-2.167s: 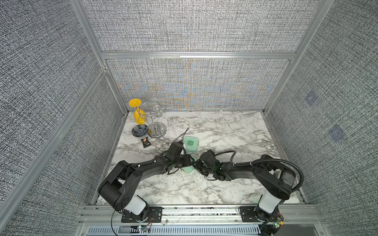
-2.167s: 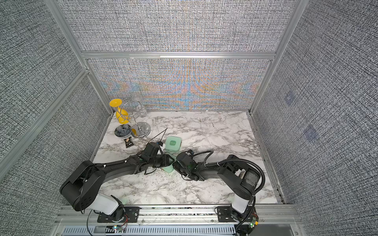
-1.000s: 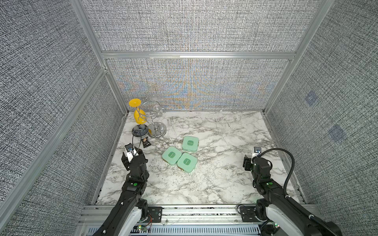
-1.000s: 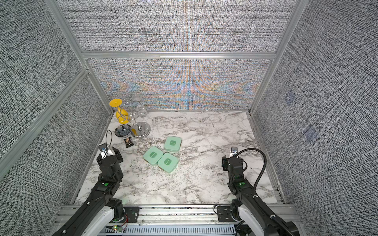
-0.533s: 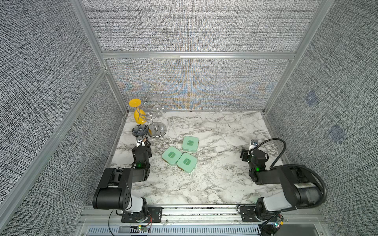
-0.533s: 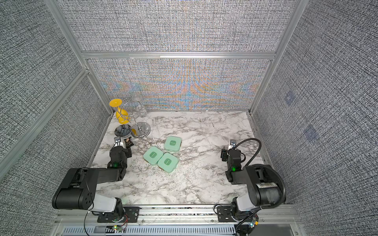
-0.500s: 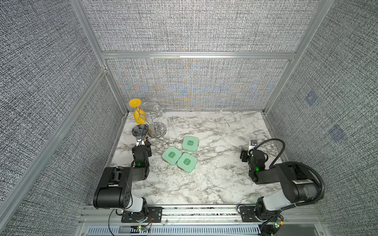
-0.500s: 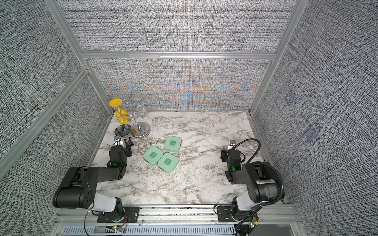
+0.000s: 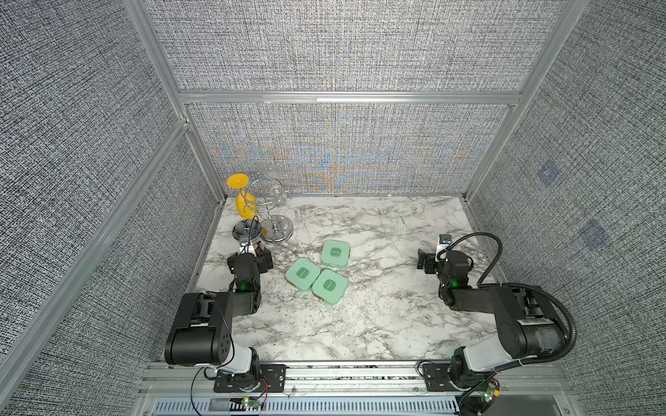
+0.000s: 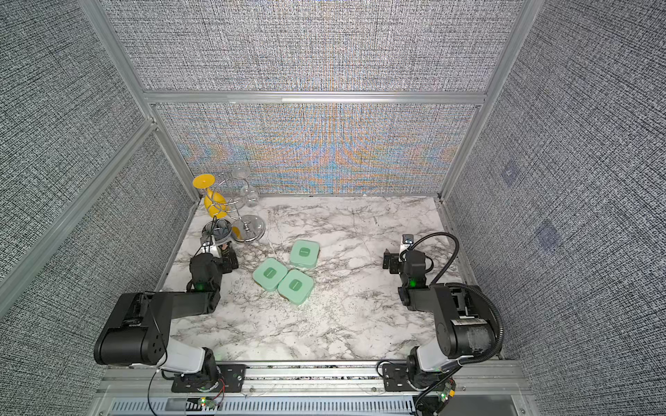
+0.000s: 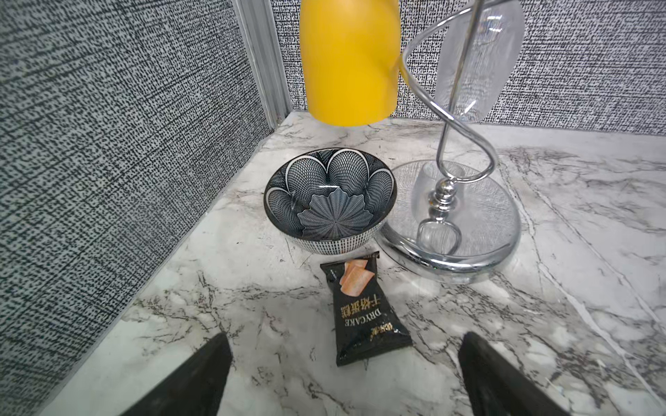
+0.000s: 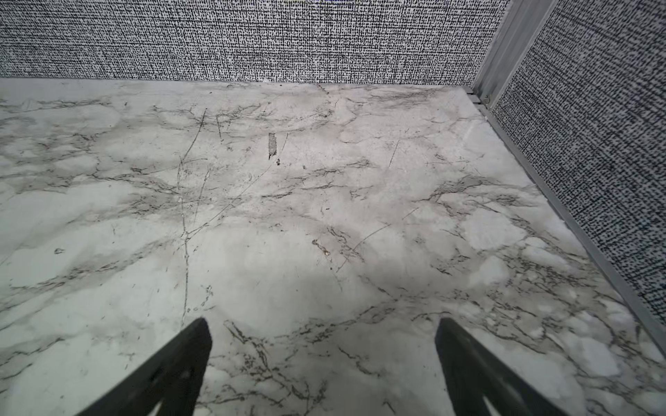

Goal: Organize nail clipper sets
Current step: Reset both arms

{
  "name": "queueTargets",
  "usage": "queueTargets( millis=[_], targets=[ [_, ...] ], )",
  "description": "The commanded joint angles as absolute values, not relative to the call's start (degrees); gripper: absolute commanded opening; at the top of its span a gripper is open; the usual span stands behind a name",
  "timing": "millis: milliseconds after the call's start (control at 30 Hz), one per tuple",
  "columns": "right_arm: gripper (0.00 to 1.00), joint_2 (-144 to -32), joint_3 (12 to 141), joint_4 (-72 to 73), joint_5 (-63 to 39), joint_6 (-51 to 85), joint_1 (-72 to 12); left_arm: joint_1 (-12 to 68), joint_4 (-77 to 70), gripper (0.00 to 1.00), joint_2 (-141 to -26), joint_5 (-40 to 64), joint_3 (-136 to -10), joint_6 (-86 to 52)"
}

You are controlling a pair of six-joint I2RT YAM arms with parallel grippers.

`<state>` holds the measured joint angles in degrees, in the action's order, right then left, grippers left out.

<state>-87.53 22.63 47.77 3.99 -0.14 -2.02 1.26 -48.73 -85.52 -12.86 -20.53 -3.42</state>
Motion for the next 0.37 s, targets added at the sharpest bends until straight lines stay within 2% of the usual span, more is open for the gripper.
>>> queueTargets(
  millis=[0, 333],
  targets=[
    [0.99, -88.2, 23.5, 47.0, 3.6, -0.5, -2.1, 1.1, -49.4, 0.99, -85.3, -12.0, -20.6, -3.2],
    [0.99, -87.8, 22.6, 48.7, 3.6, -0.7, -2.2, 1.1, -49.5, 0.99, -85.3, -12.0, -20.6, -3.2]
  ],
)
